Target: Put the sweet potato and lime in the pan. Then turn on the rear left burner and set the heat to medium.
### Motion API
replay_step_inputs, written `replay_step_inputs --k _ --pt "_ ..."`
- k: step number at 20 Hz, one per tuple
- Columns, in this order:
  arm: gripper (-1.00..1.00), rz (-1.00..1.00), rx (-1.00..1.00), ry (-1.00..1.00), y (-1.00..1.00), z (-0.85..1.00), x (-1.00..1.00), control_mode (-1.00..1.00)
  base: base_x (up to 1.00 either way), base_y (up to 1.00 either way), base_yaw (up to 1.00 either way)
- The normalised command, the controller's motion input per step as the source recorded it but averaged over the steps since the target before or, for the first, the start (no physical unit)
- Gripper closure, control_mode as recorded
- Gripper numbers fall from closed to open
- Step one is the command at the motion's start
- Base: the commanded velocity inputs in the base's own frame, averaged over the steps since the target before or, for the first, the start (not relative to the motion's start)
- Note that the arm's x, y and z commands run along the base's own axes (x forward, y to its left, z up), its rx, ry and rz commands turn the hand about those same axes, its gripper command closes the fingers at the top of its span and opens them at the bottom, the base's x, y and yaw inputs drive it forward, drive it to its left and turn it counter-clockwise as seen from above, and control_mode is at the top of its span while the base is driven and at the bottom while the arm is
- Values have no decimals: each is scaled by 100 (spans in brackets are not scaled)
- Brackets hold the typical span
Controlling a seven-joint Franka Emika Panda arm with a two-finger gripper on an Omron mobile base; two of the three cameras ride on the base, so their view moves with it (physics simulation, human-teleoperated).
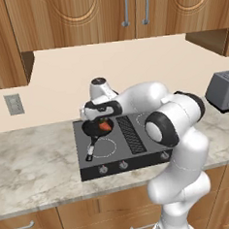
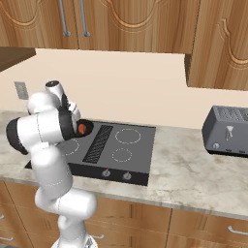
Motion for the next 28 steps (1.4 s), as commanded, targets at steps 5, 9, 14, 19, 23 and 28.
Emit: replay_step_inputs --k 5,9,14,19,23,28 --pt "100 0 -5 0 29 -38 37 -100 0 0 0" --pt "100 0 -3 2 11 -33 37 -100 0 0 0" --pt "100 0 -3 5 0 -32 34 -100 0 0 0" --pt "100 0 -2 7 -10 -30 41 -100 0 0 0" --pt "100 1 0 5 0 -8 46 -100 0 0 0" --pt "100 3 2 8 0 -1 17 -100 0 0 0"
